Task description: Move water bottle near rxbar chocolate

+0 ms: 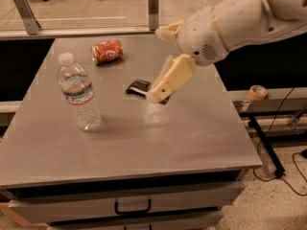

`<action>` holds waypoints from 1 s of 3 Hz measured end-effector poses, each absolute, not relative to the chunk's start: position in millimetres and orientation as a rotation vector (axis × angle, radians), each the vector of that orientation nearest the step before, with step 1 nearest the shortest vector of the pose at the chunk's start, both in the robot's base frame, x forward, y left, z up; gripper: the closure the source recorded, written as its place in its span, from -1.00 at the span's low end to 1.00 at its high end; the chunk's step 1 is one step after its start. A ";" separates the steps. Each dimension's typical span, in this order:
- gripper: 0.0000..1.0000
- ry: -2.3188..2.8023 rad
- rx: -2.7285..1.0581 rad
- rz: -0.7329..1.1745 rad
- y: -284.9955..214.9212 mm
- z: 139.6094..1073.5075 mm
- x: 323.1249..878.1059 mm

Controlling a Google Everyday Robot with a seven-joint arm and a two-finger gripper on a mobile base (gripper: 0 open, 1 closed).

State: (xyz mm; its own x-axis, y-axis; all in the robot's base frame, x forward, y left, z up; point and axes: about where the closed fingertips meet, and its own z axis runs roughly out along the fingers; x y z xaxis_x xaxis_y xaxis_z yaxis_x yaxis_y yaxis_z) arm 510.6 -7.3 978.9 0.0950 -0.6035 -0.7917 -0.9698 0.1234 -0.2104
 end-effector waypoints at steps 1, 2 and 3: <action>-1.00 1.598 -1.506 0.650 40.7 946.3 532.9; -1.00 1.616 -1.518 0.757 87.0 917.0 539.7; -0.63 1.573 -1.600 0.903 130.9 893.7 536.4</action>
Offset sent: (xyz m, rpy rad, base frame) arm 0.0354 0.1563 -0.1013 0.1133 0.2414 0.0953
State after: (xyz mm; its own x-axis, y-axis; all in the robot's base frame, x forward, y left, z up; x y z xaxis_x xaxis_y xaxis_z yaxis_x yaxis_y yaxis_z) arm 536.4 130.9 893.7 0.0164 -0.5060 -0.8624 -0.9999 -0.0099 -0.0132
